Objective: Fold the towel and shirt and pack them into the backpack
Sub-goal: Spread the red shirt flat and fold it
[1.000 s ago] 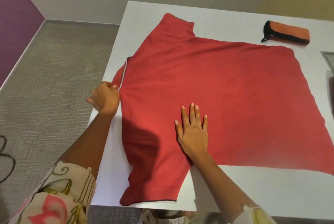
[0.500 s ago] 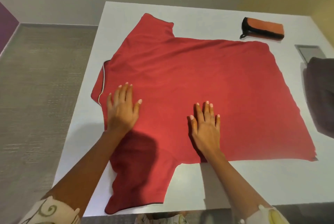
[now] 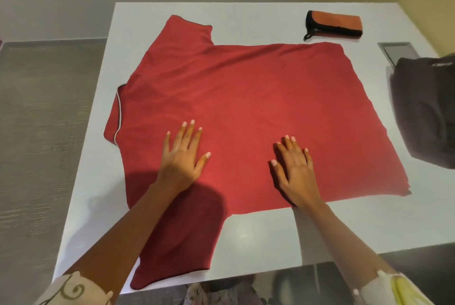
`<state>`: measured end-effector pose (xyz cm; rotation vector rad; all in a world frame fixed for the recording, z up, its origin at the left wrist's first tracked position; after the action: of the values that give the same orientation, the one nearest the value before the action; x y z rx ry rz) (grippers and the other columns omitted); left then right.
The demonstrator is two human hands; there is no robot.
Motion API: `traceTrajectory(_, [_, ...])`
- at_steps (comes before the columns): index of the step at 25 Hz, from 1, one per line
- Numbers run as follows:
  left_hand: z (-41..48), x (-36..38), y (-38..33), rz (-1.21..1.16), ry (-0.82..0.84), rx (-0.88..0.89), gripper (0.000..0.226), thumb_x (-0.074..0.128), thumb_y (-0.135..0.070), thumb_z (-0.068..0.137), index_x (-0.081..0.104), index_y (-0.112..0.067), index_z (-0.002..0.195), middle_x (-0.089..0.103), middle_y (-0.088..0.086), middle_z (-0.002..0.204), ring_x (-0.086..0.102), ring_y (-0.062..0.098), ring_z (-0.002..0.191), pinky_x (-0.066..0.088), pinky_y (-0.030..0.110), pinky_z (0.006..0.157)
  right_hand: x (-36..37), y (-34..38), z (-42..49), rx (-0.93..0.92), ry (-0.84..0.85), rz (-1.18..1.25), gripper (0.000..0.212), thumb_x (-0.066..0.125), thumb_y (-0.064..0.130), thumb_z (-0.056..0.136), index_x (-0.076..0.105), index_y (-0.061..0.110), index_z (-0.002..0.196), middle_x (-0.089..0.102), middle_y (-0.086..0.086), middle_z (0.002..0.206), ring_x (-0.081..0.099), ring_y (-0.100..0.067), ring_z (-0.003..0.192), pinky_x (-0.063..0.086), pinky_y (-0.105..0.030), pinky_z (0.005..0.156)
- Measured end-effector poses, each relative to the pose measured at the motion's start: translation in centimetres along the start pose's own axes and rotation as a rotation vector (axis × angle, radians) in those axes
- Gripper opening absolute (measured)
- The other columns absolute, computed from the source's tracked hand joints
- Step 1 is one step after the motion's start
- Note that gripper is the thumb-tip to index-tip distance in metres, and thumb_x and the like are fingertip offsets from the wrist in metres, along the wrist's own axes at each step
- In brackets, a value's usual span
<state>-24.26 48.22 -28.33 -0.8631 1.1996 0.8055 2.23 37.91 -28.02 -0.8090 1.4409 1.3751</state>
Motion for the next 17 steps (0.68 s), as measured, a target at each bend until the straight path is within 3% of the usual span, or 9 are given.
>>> traceTrajectory(3, [-0.5,0.1,-2.3,-0.094,-0.012,0.071,0.059,0.037,-0.046,0.094,0.043,-0.016,0.145,0.033,0.005,0.156,0.028,0.020,0.145,0.025,0.050,0.114,0.1,6.7,-2.4,-0.379,0.056,0.052,0.051,0.045,0.028,0.086,0.053,0.022,0.137,0.037,-0.003,0.154,0.028,-0.021,0.145,0.024,-0.049,0.114])
traceTrajectory(5, [-1.2,0.0,-2.7,-0.164,-0.035,0.110,0.054,0.039,-0.039,0.095,0.047,-0.015,0.142,0.037,0.005,0.154,0.033,0.019,0.143,0.027,0.047,0.113,1.6,10.6,-5.2,-0.634,0.189,-0.005,0.060,0.052,0.025,0.075,0.055,0.023,0.135,0.034,-0.006,0.156,0.030,-0.025,0.143,0.024,-0.045,0.113])
traceTrajectory(7, [-2.5,-0.4,-2.6,-0.231,-0.062,0.156,0.048,0.040,-0.031,0.095,0.050,-0.015,0.140,0.040,0.004,0.152,0.035,0.017,0.142,0.027,0.043,0.113,3.4,13.1,-8.0,-0.773,0.303,-0.021,0.059,0.055,0.026,0.074,0.056,0.024,0.132,0.032,-0.008,0.157,0.030,-0.027,0.143,0.023,-0.044,0.111])
traceTrajectory(10, [-5.0,-2.2,-2.1,-0.342,-0.076,0.194,0.042,0.040,-0.023,0.097,0.057,-0.015,0.134,0.048,0.001,0.146,0.040,0.015,0.138,0.030,0.037,0.113,4.0,15.2,-9.6,-0.815,0.319,0.068,0.041,0.055,0.030,0.081,0.065,0.026,0.120,0.045,-0.008,0.147,0.042,-0.027,0.133,0.033,-0.043,0.104])
traceTrajectory(13, [-7.4,-4.5,-0.6,-0.486,-0.079,0.104,0.035,0.043,-0.026,0.098,0.066,-0.014,0.121,0.064,-0.002,0.126,0.056,0.017,0.121,0.040,0.040,0.103,3.7,16.2,-8.3,-0.793,0.271,0.128,0.024,0.053,0.031,0.089,0.066,0.019,0.104,0.060,-0.002,0.122,0.053,-0.026,0.107,0.041,-0.042,0.079])
traceTrajectory(15, [-9.1,-5.9,0.5,-0.637,-0.084,0.010,0.035,0.045,-0.031,0.098,0.071,-0.013,0.113,0.070,-0.005,0.110,0.063,0.013,0.105,0.048,0.043,0.091,3.8,16.4,-6.6,-0.681,0.329,0.216,0.023,0.047,0.034,0.091,0.063,0.018,0.096,0.063,0.001,0.099,0.052,-0.024,0.091,0.042,-0.043,0.072])
traceTrajectory(17, [-10.4,-6.6,1.0,-0.806,-0.024,-0.106,0.046,0.048,-0.049,0.095,0.073,-0.013,0.109,0.072,-0.007,0.104,0.066,0.006,0.098,0.052,0.041,0.086,4.4,15.9,-3.7,-0.415,0.462,0.397,0.027,0.044,0.038,0.090,0.060,0.016,0.086,0.064,-0.002,0.079,0.055,-0.024,0.078,0.045,-0.045,0.069])
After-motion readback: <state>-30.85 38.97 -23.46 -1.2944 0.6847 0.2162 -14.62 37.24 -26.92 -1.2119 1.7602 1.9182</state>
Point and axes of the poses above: each hand's wrist, its own z-axis towards the middle knuckle, its own x-axis out of the palm, y = z × x, the point moved 9 cm from there along z, towards the middle knuckle
